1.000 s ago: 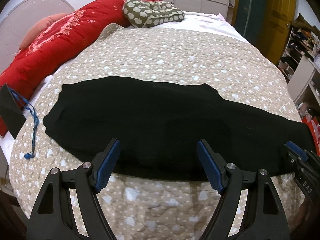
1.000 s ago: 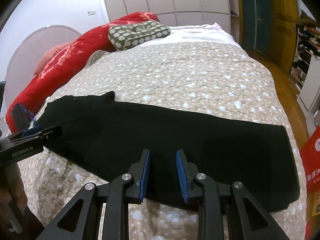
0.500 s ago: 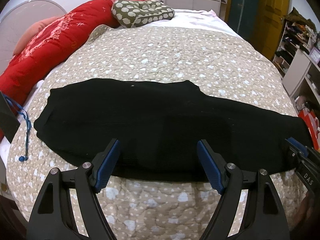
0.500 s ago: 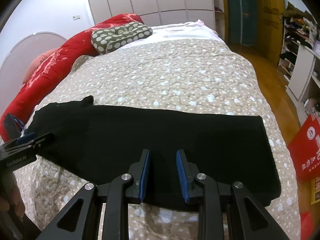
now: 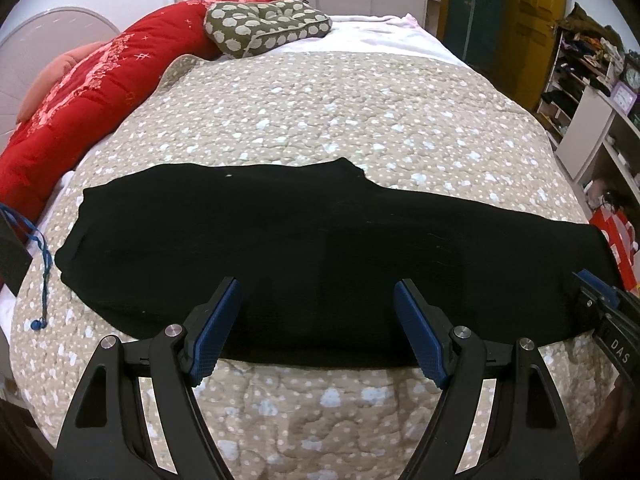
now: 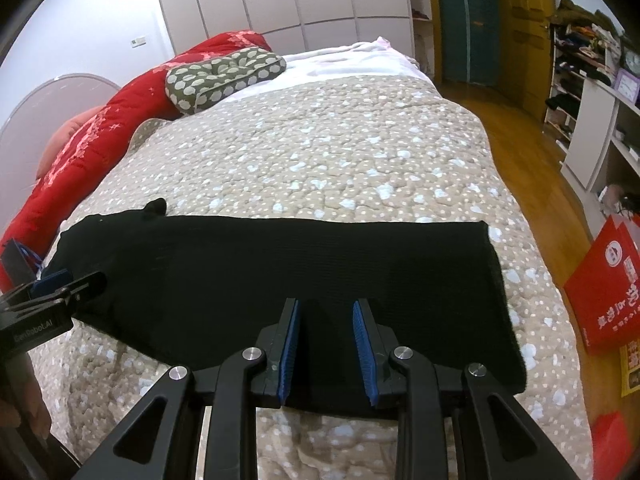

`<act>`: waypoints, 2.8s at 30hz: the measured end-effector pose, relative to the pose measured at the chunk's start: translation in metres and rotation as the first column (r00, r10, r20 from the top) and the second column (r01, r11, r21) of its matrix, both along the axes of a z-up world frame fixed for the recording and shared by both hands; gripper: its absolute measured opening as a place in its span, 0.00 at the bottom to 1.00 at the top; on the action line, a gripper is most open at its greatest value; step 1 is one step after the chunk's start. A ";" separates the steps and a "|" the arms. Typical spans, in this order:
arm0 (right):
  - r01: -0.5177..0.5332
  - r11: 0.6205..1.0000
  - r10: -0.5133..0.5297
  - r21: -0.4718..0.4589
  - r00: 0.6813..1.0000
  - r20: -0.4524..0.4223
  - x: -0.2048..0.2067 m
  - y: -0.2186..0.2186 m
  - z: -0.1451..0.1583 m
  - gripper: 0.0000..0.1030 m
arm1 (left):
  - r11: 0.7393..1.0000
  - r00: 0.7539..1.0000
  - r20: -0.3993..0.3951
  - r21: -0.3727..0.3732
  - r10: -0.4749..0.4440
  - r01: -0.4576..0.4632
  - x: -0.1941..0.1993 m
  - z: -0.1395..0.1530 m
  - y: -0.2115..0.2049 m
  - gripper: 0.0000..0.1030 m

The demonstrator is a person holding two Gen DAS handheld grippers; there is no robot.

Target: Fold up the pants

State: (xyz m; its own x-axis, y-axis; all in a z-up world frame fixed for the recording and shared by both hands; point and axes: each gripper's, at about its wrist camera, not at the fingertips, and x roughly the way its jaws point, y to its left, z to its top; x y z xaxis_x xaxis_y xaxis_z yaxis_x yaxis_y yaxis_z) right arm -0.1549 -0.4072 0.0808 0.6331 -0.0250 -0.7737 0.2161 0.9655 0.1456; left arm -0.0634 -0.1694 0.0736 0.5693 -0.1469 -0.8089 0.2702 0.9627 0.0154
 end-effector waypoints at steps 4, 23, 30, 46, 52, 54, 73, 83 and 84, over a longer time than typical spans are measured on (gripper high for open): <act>0.013 1.000 -0.013 0.000 1.000 -0.004 -0.003 -0.007 -0.001 0.26 | 1.000 1.000 -0.002 0.007 -0.011 0.011 -0.001 -0.003 -0.006 0.77; 0.160 0.970 -0.166 0.185 0.986 0.020 -0.063 -0.090 -0.005 0.37 | 0.941 0.942 -0.079 -0.124 -0.327 0.316 0.003 0.007 -0.115 0.77; 0.132 0.962 -0.146 0.238 0.988 0.044 -0.067 -0.086 -0.015 0.40 | 0.886 0.879 -0.138 -0.163 -0.456 0.434 -0.002 0.011 -0.187 0.77; 0.099 0.951 -0.135 0.294 0.985 0.105 -0.077 -0.094 -0.026 0.41 | 0.823 0.811 -0.189 0.028 -0.554 0.568 -0.023 -0.022 -0.283 0.77; 0.079 0.936 -0.137 0.344 0.980 0.147 -0.070 -0.088 -0.027 0.13 | 0.828 0.816 -0.146 -0.036 -0.559 0.560 -0.015 -0.022 -0.274 0.39; 0.068 0.939 -0.131 0.338 0.977 0.168 -0.070 -0.085 -0.020 0.12 | 0.820 0.806 -0.151 -0.101 -0.573 0.564 -0.011 -0.011 -0.261 0.26; -0.416 0.855 0.312 0.311 0.890 0.333 0.043 0.104 0.048 0.12 | 0.961 0.967 -0.027 -0.119 -0.254 0.249 0.073 0.046 -0.009 0.19; -0.431 0.823 0.375 0.370 0.902 0.215 0.085 0.142 0.007 0.34 | 0.997 0.995 -0.096 -0.073 -0.031 0.024 0.094 -0.004 0.064 0.19; -0.417 0.848 0.360 0.326 0.906 0.223 0.077 0.134 0.018 0.34 | 0.997 0.996 -0.082 -0.077 -0.023 0.016 0.092 0.000 0.067 0.19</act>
State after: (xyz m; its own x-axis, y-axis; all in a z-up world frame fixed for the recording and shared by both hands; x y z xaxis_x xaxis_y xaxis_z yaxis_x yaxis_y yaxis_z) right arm -0.0782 -0.2729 0.0984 0.6399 0.5071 -0.5774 -0.2175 0.8402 0.4968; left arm 0.0282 -0.1027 0.0738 0.4974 -0.2201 -0.8391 0.2862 0.9548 -0.0808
